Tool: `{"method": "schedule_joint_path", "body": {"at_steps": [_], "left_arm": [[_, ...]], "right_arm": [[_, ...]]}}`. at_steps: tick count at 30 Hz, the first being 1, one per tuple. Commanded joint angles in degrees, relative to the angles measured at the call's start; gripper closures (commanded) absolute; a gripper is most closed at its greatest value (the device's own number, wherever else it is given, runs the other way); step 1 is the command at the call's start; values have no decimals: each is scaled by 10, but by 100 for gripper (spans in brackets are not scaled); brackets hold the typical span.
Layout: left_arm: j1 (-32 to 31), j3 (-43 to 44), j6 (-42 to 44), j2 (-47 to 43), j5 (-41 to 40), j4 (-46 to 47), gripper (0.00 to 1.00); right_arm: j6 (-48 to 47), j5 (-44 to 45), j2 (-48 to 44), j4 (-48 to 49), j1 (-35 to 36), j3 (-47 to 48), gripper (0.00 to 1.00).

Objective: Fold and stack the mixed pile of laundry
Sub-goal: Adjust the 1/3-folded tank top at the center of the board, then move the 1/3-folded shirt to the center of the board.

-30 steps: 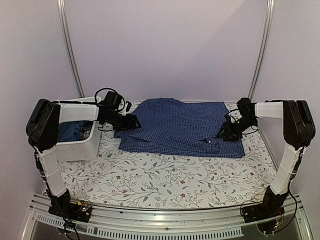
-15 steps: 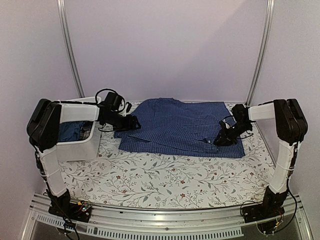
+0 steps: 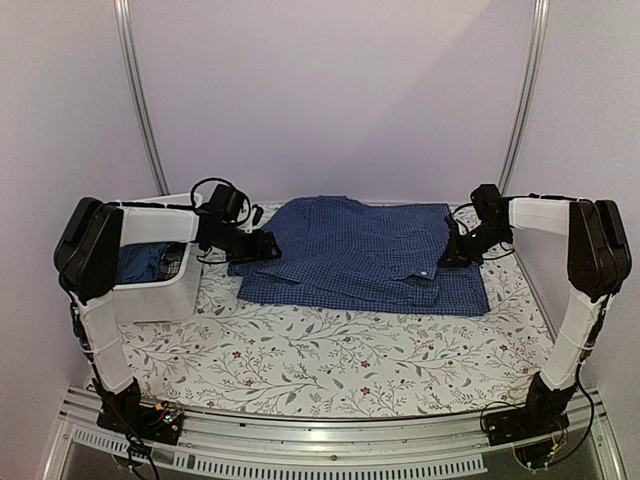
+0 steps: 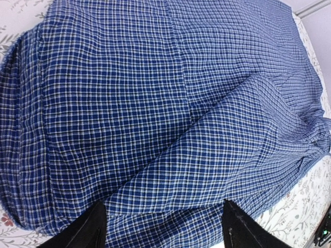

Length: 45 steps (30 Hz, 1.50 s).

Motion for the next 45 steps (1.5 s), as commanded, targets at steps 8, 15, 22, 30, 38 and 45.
{"method": "schedule_joint_path", "body": {"at_steps": [8, 15, 22, 30, 38, 45], "left_arm": [[-2, -7, 5, 9, -14, -14, 24], [-3, 2, 7, 34, -7, -23, 18], [-6, 36, 4, 106, -36, -103, 21], [-21, -60, -2, 56, -75, -161, 28], [-62, -180, -19, -22, -84, -186, 30], [-110, -272, -46, -95, -57, -208, 31]], "right_arm": [[-25, 113, 24, -59, -3, -5, 92], [-6, 98, 22, -27, -20, -16, 51], [2, 72, 87, -18, -21, -50, 50], [84, 25, -8, -9, -20, -199, 50], [121, 27, -120, -54, -20, -318, 50], [171, 14, -208, -86, -3, -380, 51]]}}
